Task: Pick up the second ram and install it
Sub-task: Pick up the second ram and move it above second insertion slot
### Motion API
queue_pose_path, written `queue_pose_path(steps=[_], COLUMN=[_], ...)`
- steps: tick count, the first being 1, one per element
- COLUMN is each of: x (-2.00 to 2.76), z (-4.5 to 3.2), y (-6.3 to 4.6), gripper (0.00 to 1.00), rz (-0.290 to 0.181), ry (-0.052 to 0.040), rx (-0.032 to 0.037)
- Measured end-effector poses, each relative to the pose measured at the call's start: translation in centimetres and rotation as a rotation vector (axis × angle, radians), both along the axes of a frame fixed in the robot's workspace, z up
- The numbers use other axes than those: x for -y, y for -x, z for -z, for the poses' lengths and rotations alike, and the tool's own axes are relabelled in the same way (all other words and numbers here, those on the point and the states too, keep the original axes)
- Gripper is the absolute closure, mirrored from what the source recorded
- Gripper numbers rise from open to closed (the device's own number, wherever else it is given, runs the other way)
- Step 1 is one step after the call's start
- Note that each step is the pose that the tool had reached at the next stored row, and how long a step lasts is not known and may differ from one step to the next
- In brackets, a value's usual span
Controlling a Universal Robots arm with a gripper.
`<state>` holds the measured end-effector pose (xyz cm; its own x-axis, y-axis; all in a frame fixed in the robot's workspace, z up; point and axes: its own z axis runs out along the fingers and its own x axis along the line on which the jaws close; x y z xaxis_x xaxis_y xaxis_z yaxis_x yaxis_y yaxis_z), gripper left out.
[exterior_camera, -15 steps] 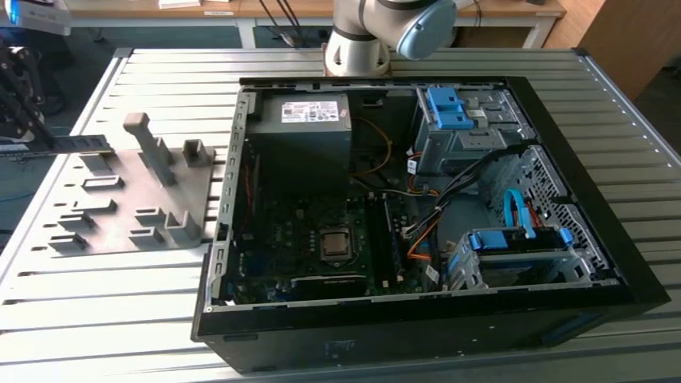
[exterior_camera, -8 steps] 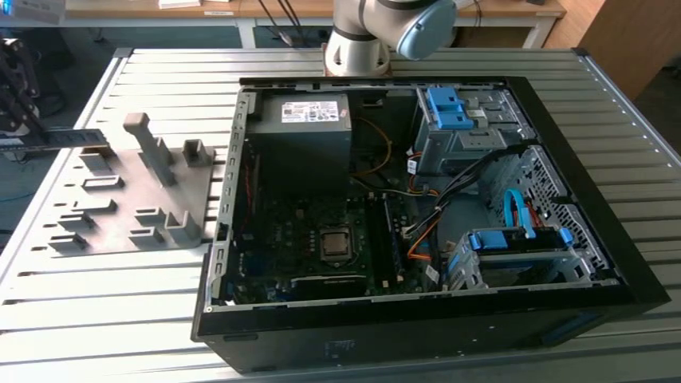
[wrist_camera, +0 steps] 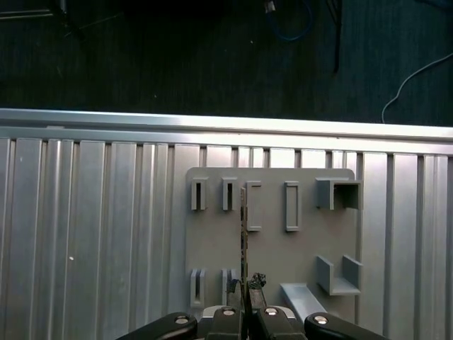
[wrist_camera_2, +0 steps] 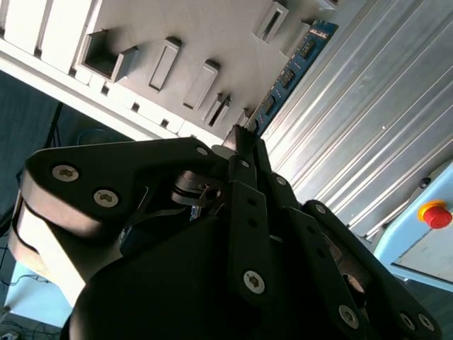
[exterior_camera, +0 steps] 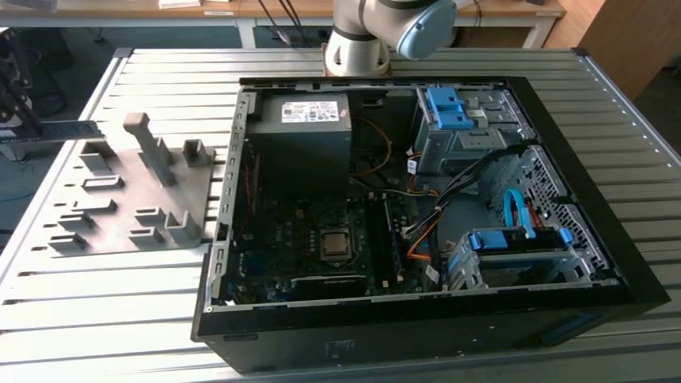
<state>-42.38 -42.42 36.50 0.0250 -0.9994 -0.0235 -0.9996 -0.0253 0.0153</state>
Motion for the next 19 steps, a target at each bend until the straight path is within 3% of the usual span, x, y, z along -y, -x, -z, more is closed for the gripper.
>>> queue_pose_path(steps=[13, 19], x=[0.0, 0.0], z=[-2.89, -2.97], y=[0.0, 0.0], gripper=[0.86, 0.86], rz=[0.0, 0.0], ry=[-0.0053, -0.0065], rx=[0.0001, 0.0001])
